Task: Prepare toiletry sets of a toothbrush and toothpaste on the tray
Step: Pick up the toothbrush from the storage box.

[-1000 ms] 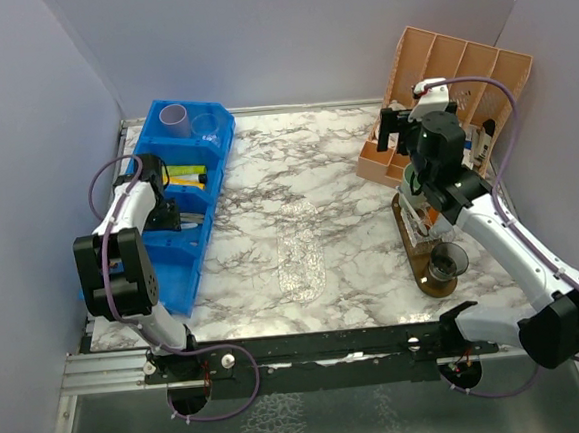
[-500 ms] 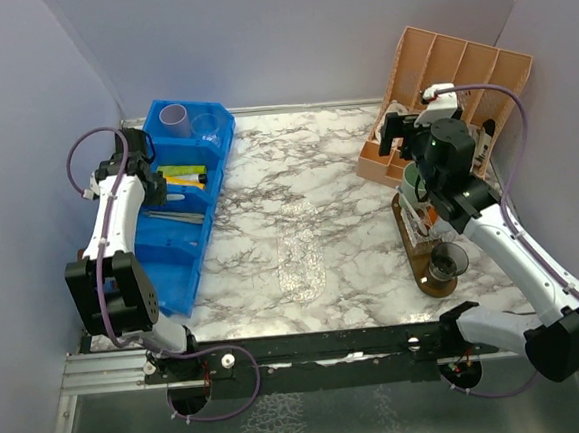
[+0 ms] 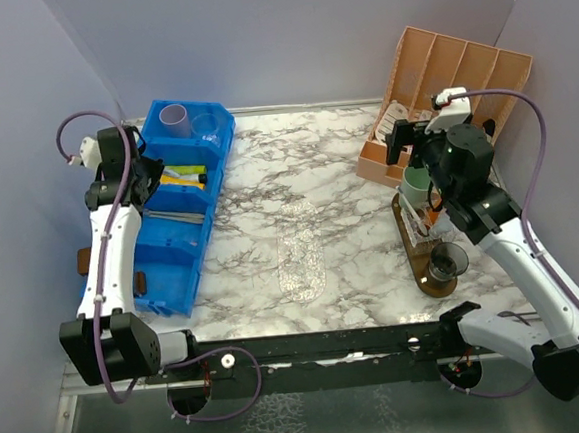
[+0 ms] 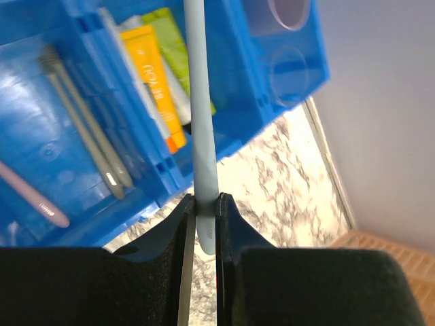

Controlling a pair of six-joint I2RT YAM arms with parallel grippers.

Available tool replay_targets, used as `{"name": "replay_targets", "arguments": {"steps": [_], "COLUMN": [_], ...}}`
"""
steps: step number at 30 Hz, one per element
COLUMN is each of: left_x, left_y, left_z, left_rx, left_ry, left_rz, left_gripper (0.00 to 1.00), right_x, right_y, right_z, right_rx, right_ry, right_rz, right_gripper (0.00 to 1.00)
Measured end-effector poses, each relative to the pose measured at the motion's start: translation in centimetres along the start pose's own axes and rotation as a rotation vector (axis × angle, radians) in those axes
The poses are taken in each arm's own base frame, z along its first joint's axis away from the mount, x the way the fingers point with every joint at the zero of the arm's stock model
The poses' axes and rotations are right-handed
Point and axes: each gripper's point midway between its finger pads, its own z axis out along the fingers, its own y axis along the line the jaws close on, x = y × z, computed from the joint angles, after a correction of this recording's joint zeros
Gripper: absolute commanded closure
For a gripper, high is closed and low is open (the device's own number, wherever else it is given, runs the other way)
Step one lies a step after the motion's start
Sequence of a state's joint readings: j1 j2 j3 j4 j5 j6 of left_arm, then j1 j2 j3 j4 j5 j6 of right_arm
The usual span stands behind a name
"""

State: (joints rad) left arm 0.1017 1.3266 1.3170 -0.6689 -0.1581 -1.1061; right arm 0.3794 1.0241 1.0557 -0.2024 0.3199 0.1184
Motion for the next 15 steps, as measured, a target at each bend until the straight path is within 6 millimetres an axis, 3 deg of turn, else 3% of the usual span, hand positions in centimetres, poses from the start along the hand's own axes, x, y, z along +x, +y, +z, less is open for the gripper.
{"name": "replay_targets", "arguments": {"steps": [3, 8, 10, 15], "left_x": [1.7, 8.9, 11.9, 16.4], "left_y": [-1.9, -4.8, -5.1, -6.8], "left_z": [-0.9, -3.3, -4.8, -8.7], "left_rx": [0.135, 0.404, 0.505, 0.729], "left_ry": [0.007, 0.073, 0.111, 0.153], "left_rz": [0.118, 0.357, 0.429, 0.574], "left_gripper": [1.0, 1.0, 1.0, 1.0], "right_x": [-0.9, -3.7, -4.7, -6.3], "right_y": [0.7, 1.9, 2.4, 3.9], "right_z": [-0.9, -4.0, -6.6, -12.1], "right_rx": [-0.054, -0.165, -0.229, -0.404], "right_ry": [0.022, 0.004, -0.023, -0.108], "right_rz": [-0.021, -0.004, 0.03, 0.086], "right_gripper": [0.0, 0.0, 0.0, 0.0]}}
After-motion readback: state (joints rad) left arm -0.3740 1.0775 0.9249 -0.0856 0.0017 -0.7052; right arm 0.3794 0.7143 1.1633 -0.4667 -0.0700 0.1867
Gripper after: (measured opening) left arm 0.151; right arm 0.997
